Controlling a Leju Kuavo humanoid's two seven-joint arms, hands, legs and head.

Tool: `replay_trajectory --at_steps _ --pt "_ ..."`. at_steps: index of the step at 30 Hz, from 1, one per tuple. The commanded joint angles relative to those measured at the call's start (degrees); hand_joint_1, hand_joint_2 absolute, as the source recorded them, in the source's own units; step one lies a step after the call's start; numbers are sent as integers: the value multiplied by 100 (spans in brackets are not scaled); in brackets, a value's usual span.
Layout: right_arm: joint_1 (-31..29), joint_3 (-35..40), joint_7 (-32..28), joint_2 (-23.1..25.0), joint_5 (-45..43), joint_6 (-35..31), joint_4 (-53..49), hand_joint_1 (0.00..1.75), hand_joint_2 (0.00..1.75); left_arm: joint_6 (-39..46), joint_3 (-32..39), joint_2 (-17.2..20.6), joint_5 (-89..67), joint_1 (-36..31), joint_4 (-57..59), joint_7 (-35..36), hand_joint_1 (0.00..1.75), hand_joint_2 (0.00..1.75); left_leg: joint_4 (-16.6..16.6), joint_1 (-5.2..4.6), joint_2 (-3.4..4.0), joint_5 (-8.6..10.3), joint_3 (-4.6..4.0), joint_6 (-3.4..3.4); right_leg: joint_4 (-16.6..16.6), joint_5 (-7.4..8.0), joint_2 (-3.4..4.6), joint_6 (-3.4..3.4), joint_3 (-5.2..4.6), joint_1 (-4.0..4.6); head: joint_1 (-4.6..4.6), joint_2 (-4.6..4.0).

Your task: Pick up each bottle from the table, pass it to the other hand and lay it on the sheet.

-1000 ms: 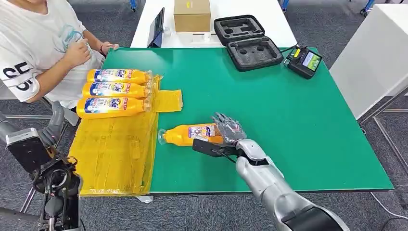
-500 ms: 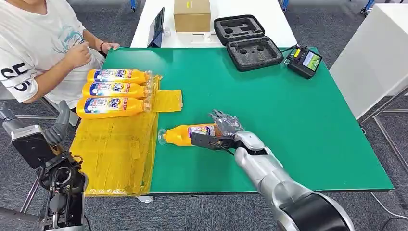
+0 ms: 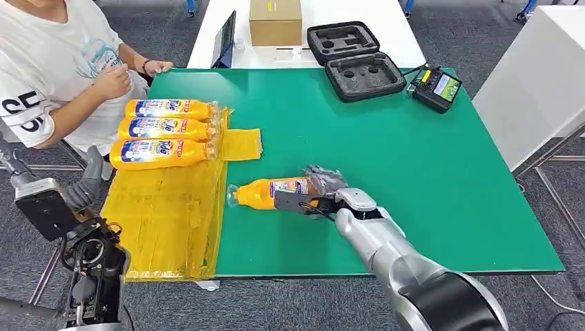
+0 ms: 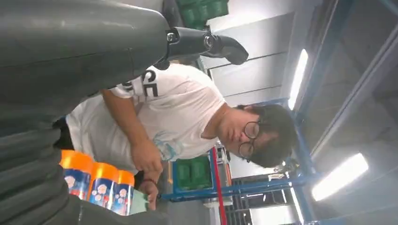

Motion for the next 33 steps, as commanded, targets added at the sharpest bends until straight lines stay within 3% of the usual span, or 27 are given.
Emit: replay_trajectory --at_steps 1,8,10,13,17,20,22,24,26,27,30,33 --pt "-510 194 685 -75 199 999 740 140 175 5 -214 129 305 -357 853 24 0 175 1 4 -13 -12 29 -8 1 -15 -5 -7 32 3 0 0" --pt "-421 158 801 -75 157 1398 835 141 175 5 -282 146 407 -429 1050 24 0 175 -4 5 -17 -3 22 -5 -6 -8 -13 -5 27 3 0 0" --pt "-372 135 866 -101 139 1508 852 147 175 5 -306 149 436 -448 1115 24 0 175 -6 7 -23 -4 29 -6 -9 -10 -17 -6 36 5 0 0" --pt "-290 122 902 -156 132 1614 826 175 175 5 -334 158 519 -480 1182 24 0 175 -9 6 -25 -3 34 -7 -12 -10 -20 -6 41 4 -2 0" --pt "-274 114 617 -126 112 1350 723 175 175 5 -328 187 514 -422 1102 24 0 175 -8 8 -23 -3 37 -6 -13 -9 -19 -5 42 7 0 0" --pt "-317 -172 -262 -12 -265 736 534 175 175 -95 -425 260 794 -285 1063 24 0 175 -8 7 -16 -4 37 -6 -12 -7 -11 -6 40 6 0 0" --pt "-196 -956 -2061 144 -1381 -93 74 175 175 -707 -287 197 1203 -44 1049 24 0 175 -8 5 -11 -6 41 -7 -10 -8 -6 -6 43 4 2 0" --pt "79 -1509 -3229 309 -2346 -494 -620 175 175 -1749 -113 178 2208 131 1510 24 0 175 -9 0 13 -5 32 -5 -7 1 15 -4 29 0 -2 0" --pt "79 -1509 -3229 309 -2346 -494 -620 175 175 -1749 -113 178 2208 131 1510 24 0 175 -6 -1 21 -12 33 -8 0 -5 26 -8 26 -2 0 0" --pt "482 -1479 -3340 395 -3010 -573 -1593 175 175 -2245 -104 192 2733 243 1617 255 0 175 -13 -8 11 -5 27 -6 -2 -4 16 -5 18 -8 -4 0" --pt "1198 -855 -3340 270 -4239 -1059 -3034 175 175 -2975 -136 286 3452 435 1702 751 0 175 -12 7 3 -4 26 -5 -11 -4 6 -4 24 1 -2 0" --pt "1782 -285 -3340 61 -4880 -1712 -3895 175 175 -3338 -70 364 3809 577 1898 806 0 175 -12 3 -1 -6 20 -3 -8 -9 3 -5 21 -1 0 0"
